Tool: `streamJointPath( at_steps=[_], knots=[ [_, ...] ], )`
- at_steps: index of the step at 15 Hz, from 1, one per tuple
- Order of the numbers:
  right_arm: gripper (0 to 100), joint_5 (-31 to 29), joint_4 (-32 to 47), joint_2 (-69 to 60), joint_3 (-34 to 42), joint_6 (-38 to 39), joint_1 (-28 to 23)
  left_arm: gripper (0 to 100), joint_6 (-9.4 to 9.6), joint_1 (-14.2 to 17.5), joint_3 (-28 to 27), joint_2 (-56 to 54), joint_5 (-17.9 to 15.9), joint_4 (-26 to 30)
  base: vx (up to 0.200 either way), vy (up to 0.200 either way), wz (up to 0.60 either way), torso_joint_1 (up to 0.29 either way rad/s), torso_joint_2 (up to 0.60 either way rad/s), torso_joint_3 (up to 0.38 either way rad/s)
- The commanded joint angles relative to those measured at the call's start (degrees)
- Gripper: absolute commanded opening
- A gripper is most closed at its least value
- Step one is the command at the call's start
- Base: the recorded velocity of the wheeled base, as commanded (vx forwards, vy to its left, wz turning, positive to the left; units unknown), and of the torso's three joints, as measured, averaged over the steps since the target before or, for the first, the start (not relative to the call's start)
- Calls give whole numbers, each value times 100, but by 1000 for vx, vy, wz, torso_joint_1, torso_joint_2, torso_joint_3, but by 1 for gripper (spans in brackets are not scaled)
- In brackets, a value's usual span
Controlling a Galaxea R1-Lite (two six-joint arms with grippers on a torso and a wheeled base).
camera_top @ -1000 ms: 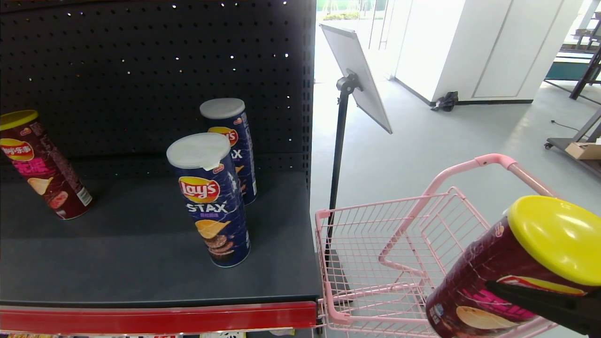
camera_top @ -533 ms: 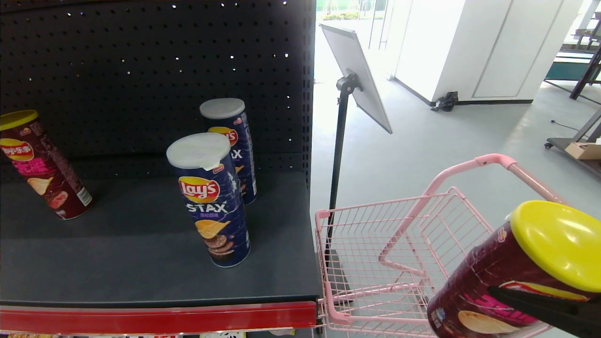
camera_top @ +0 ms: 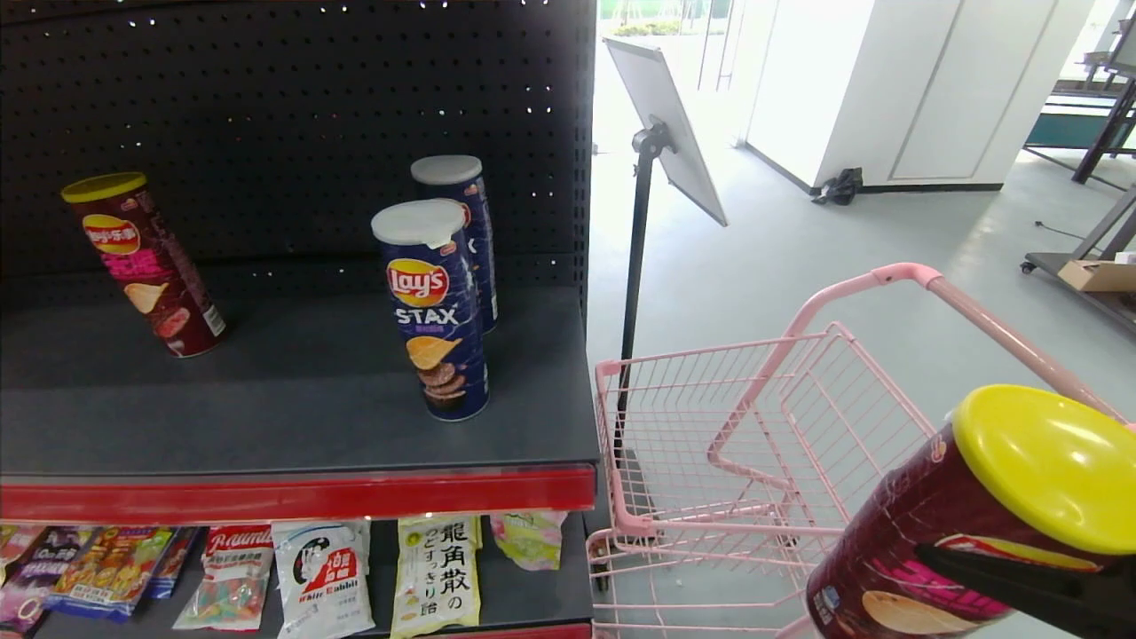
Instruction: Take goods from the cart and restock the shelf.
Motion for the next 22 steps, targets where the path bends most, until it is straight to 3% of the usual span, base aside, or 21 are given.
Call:
streamJointPath(
  at_steps=[1, 8, 22],
  knots=[
    [0, 1, -3, 15, 7, -2, 3, 100, -2, 0, 5, 2, 1, -1, 0, 0, 0, 0, 0, 0],
    [0, 10, -3, 6, 33, -2, 12, 100, -11, 0, 5, 2, 1, -1, 0, 0, 0, 0, 0, 0],
    [0, 10, -12, -82, -28, -2, 38, 100, -11, 0, 5, 2, -8, -1, 0, 200, 0, 3, 3, 1]
  ],
)
